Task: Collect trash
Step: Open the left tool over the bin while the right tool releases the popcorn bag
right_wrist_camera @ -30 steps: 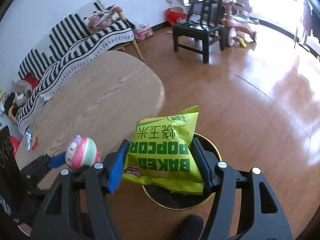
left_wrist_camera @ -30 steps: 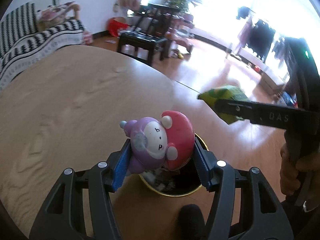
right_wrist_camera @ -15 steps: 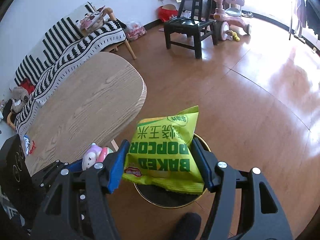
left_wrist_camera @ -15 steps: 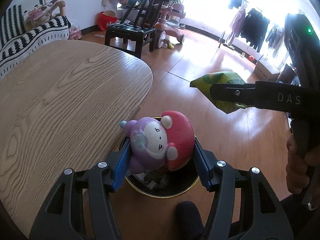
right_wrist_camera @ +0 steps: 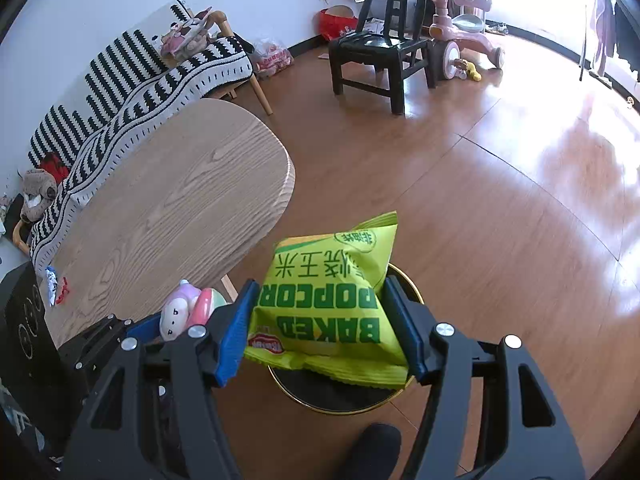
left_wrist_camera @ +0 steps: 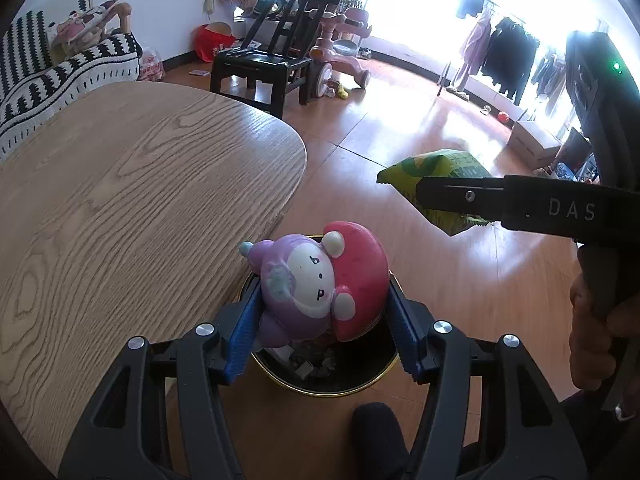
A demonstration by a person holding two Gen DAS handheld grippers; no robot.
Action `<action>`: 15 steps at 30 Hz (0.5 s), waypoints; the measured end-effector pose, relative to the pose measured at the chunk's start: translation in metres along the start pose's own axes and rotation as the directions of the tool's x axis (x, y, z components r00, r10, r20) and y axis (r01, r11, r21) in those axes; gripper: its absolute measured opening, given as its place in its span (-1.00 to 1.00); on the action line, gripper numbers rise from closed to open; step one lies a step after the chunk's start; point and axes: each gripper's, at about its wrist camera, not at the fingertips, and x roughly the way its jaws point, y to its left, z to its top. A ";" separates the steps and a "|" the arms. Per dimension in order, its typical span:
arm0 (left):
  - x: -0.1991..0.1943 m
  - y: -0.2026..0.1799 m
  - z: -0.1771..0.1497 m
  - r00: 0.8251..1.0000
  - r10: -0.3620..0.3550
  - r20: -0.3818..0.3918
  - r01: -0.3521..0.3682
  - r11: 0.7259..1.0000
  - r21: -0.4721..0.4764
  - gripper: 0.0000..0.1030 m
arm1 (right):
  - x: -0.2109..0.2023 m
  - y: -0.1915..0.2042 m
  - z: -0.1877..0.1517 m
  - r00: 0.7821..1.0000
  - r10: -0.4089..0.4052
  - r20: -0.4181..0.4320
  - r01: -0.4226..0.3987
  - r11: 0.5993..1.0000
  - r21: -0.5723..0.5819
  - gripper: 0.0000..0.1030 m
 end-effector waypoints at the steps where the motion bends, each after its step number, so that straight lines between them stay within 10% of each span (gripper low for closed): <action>1: 0.001 0.000 0.001 1.000 0.001 -0.001 -0.001 1.000 0.000 0.13 | 0.000 0.001 0.000 1.000 0.000 0.000 0.000 1.000 0.000 0.21; 15: 0.002 -0.002 0.000 1.000 0.003 -0.001 -0.003 1.000 -0.006 0.40 | 0.000 -0.001 0.001 1.000 0.011 0.014 -0.012 1.000 0.014 0.56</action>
